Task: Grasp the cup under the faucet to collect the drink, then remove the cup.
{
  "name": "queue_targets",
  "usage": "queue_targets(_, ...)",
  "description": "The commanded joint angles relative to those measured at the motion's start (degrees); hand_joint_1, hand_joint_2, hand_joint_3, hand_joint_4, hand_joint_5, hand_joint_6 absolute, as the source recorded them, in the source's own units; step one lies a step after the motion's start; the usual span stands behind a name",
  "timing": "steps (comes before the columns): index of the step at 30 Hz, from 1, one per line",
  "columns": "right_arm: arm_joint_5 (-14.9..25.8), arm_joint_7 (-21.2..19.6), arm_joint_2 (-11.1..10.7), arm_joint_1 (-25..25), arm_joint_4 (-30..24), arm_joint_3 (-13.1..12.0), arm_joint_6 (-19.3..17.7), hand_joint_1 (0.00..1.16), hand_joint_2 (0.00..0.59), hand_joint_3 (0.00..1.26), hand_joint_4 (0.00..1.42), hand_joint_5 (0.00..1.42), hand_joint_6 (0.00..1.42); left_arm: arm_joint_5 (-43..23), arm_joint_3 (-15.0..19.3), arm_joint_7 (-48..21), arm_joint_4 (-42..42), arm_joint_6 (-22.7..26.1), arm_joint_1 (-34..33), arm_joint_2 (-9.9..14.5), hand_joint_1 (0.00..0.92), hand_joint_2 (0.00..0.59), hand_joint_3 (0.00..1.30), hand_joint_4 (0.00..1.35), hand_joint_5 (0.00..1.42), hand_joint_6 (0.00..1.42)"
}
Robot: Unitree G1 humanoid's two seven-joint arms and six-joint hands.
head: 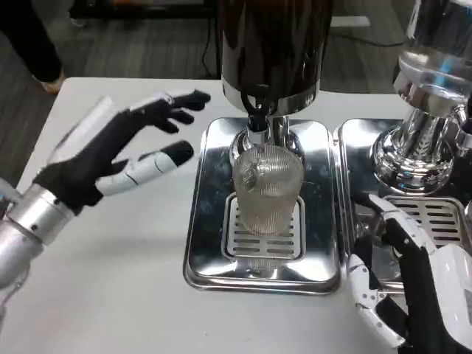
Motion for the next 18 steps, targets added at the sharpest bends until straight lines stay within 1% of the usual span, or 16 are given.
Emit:
queue_targets(1,0.77,-0.53,0.18,-0.47,0.36,0.0,-0.97,0.47,0.553,0.26,0.21,0.18,0.35,-5.96,1.98,-7.1,-4.06,1.84,-1.11,0.02,0.0,0.125,0.26,0.27,0.33,0.41)
queue_targets(4,0.92,-0.51,0.18,-0.69,0.56,-0.02,-0.98,0.47,0.553,0.26,0.21,0.18,0.34,-9.22,2.53,-12.39,-6.66,4.83,-2.14,-0.36,0.0,0.124,0.26,0.27,0.33,0.4)
queue_targets(8,1.13,-0.49,0.14,-0.94,0.74,-0.01,-1.0,0.47,0.553,0.26,0.21,0.18,0.33,-10.93,3.18,-16.63,-9.3,7.78,-3.65,-1.37,0.0,0.116,0.26,0.26,0.33,0.36)
queue_targets(13,1.56,-0.51,0.13,-1.15,0.94,-0.14,-0.95,0.47,0.553,0.26,0.21,0.18,0.32,-10.76,2.9,-20.06,-11.11,10.7,-5.87,-2.5,0.0,0.116,0.27,0.25,0.33,0.33)
queue_targets(18,1.88,-0.89,0.36,-0.84,1.08,-0.22,-0.98,0.47,0.553,0.26,0.21,0.18,0.32,-9.25,2.08,-22.89,-11.5,11.9,-7.98,-3.19,0.0,0.102,0.28,0.25,0.31,0.31)
